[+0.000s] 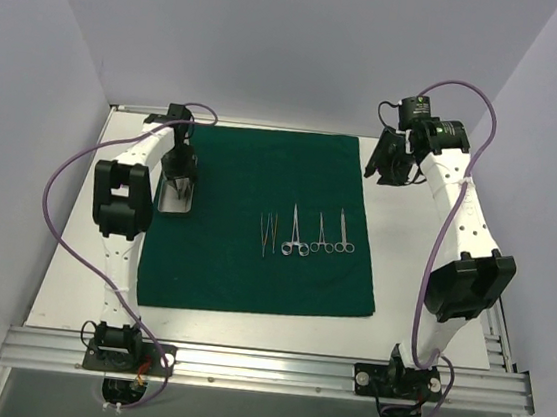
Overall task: Open and lay out the surgical kit
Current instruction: Pick up the medical item from the container.
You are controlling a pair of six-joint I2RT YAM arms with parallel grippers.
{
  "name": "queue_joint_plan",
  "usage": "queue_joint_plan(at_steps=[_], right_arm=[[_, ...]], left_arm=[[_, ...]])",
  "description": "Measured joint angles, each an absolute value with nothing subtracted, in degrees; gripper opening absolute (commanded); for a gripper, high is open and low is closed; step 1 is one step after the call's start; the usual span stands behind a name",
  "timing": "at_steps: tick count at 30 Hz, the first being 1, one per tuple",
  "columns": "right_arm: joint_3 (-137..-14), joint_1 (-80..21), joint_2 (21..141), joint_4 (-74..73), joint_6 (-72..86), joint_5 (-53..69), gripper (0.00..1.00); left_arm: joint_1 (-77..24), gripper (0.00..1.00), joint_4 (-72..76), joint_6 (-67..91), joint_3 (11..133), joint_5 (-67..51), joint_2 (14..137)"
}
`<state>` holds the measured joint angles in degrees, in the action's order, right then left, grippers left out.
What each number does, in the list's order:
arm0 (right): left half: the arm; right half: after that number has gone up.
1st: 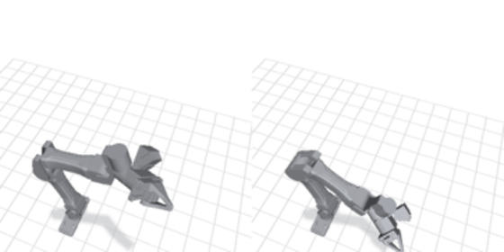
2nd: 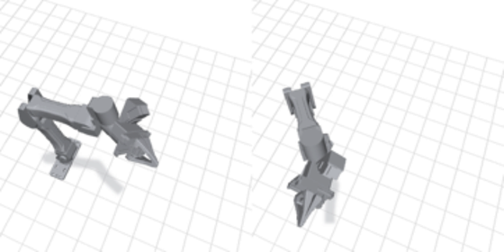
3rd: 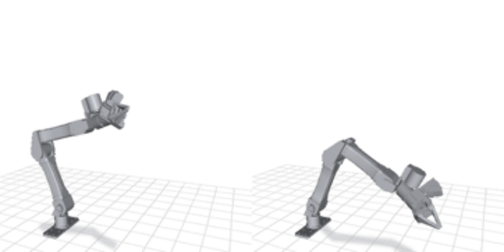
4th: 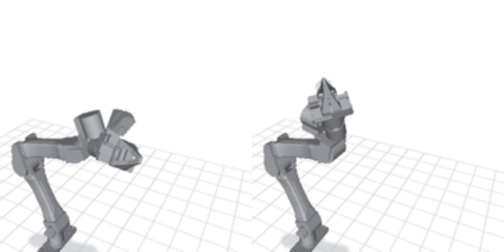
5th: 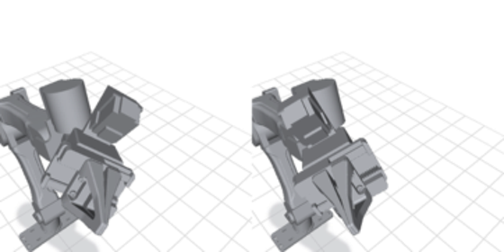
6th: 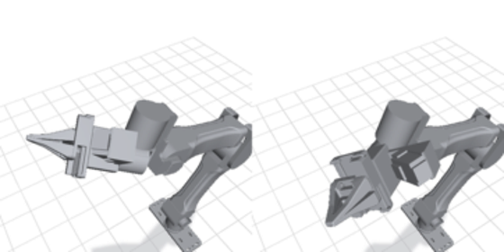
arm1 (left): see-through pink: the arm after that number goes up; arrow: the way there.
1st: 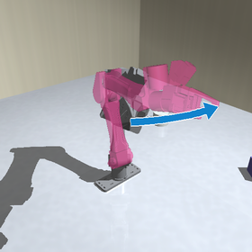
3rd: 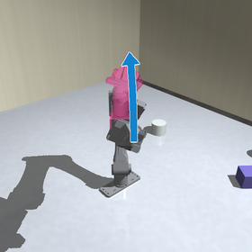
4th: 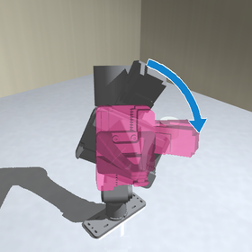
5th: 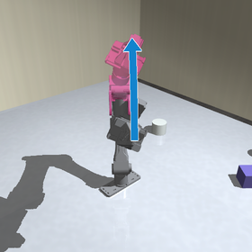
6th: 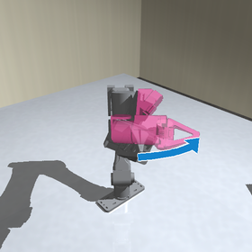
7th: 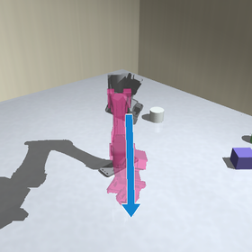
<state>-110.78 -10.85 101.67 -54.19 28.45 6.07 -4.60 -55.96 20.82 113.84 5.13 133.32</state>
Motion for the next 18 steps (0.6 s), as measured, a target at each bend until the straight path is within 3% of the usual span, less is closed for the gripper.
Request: queue_joint_plan(at_steps=[4, 7, 9, 12, 18], right_arm=[[-110.00, -10.85, 101.67, -54.02, 28.47, 6.57, 0.36], [-110.00, -10.85, 101.65, -53.93, 28.53, 6.92, 0.36], [-109.97, -10.85, 101.65, -53.87, 28.64, 6.92, 0.36], [-109.40, -10.85, 101.43, -53.74, 28.71, 6.94, 0.36], [-108.57, -10.85, 100.79, -53.54, 28.93, 7.11, 0.36]], left_arm=[[-4.91, 0.45, -56.03, 20.84, 113.86, 5.13, 133.27], [-5.02, 0.31, -56.16, 20.91, 114.04, 5.10, 133.29], [-5.06, 0.27, -56.14, 20.86, 114.10, 5.13, 133.29], [-5.06, 0.07, -56.12, 20.80, 114.26, 5.13, 133.34], [-5.06, 0.02, -56.25, 20.29, 114.41, 5.17, 133.38]])
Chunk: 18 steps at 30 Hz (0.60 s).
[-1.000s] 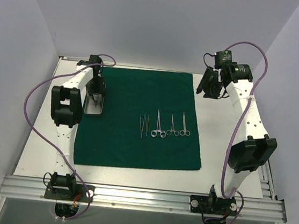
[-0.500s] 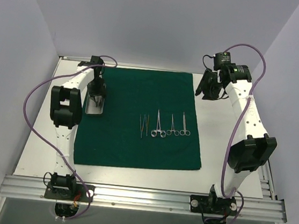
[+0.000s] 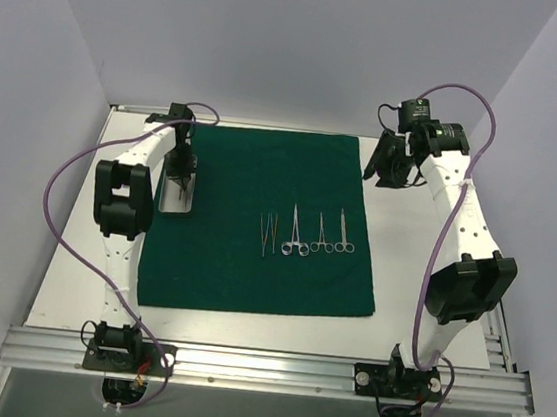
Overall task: Open and lay out the surgical kit
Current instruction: Pick up the medical item from the container.
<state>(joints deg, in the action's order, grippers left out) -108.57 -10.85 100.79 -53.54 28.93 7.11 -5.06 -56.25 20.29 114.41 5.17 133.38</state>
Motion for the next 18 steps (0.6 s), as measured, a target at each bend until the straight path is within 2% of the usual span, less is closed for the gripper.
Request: queue_joint_plan(at_steps=[12, 18], right_arm=[[-108.51, -10.92, 100.71, -50.54, 29.02, 10.22, 0.37], [-108.53, -12.80, 102.15, -46.44, 27.86, 15.18, 0.46]], left_arm=[[-4.91, 0.02, -59.75, 20.34, 119.07, 5.39, 131.35], [-3.95, 0.02, -60.47, 20.71, 117.43, 3.99, 121.89]])
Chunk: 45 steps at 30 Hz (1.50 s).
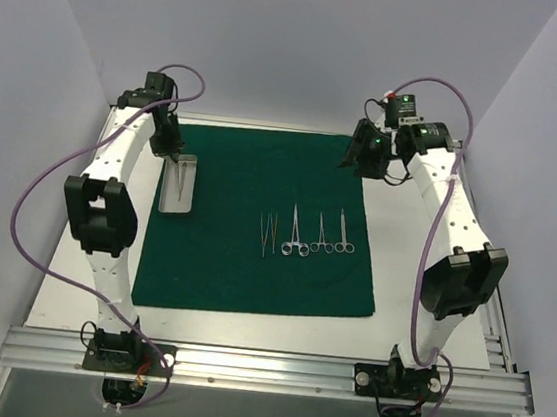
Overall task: Open and lay out the surgical kit
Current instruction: Pick up the medical item from the container, then place the medical item in the surgical kit.
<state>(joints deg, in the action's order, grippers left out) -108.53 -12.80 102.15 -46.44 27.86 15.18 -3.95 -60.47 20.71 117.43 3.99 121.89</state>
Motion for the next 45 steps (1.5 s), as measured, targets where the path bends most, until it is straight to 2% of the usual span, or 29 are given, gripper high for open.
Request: queue_joint_plan(at_steps=[6, 17, 30, 33, 36, 37, 39, 40, 42, 43, 44, 45], right_arm=[[-108.53, -21.76, 107.28, -38.19, 26.39, 22.70, 0.48], [-112.01, -39.29, 116.05, -25.34, 27.00, 29.71, 0.42], [-112.84, -48.99, 117.99, -19.53, 30.13, 30.41, 0.42], [-112.84, -49.41, 117.99, -19.46, 30.30, 30.39, 0.33], [-112.84, -49.50, 118.26, -19.46, 30.52, 30.22, 0.12], [-112.84, -49.50, 118.45, -19.40, 30.57, 30.20, 0.00], [-112.84, -49.50, 119.02, -19.75, 31.09, 29.52, 0.00], [-112.81, -49.43, 119.48, -19.92, 31.35, 29.28, 0.00], [-112.73, -49.52, 120.16, -19.92, 31.53, 28.69, 0.00], [-112.64, -49.58, 120.31, -19.92, 31.59, 28.45, 0.00], [-112.51, -49.69, 120.44, -19.88, 31.75, 28.10, 0.00], [-112.18, -49.89, 120.53, -19.84, 32.03, 27.24, 0.00]], left_arm=[[-3.44, 0.02, -60.05, 24.10, 110.24, -1.87, 109.75], [-4.34, 0.02, -56.99, 35.77, 92.82, -12.23, 93.67], [-6.98, 0.02, -56.36, 43.16, 89.43, -12.88, 86.67], [-7.81, 0.02, -56.34, 43.62, 89.06, -12.88, 86.59], [-7.94, 0.02, -56.34, 44.01, 88.84, -12.86, 86.43], [-7.92, 0.02, -56.34, 44.12, 88.84, -12.86, 86.32], [-7.90, 0.15, -56.25, 44.25, 88.84, -12.86, 86.00], [-7.90, 0.37, -56.29, 44.29, 88.79, -12.88, 85.76], [-7.90, 0.59, -56.14, 44.23, 88.47, -12.93, 85.25], [-7.88, 0.67, -56.14, 44.12, 88.29, -12.93, 85.10], [-7.81, 0.80, -56.14, 44.18, 88.16, -12.88, 85.06], [-7.77, 0.86, -56.29, 43.94, 88.12, -12.56, 85.06]])
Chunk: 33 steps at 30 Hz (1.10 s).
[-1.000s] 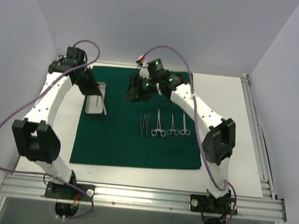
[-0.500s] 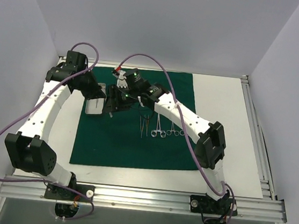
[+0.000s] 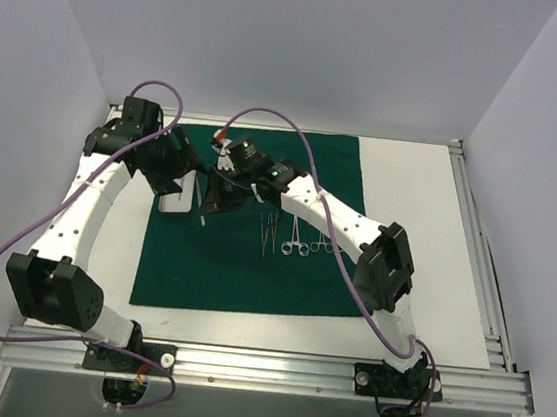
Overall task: Open and lay out the surgical kit
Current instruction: Place the medical item in the surgical kit.
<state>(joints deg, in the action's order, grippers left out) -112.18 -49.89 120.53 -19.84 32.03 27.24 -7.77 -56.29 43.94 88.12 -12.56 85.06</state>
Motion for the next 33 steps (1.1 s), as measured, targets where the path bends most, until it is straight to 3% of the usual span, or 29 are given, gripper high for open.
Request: queue_joint_plan(at_steps=[2, 18, 33], right_arm=[[-111.35, -50.15, 120.55, -19.77, 32.77, 25.91, 0.00], [-107.66, -50.24, 123.46, -36.95, 41.80, 0.80, 0.00], [-107.24, -49.45, 128.92, -40.51, 41.91, -2.57, 0.00]], left_arm=[[-7.53, 0.95, -56.62, 43.27, 88.12, -11.66, 85.06], [-5.52, 0.94, -60.23, 36.23, 86.13, -1.26, 81.71], [-5.52, 0.94, -60.18, 35.11, 84.44, -2.63, 81.54]])
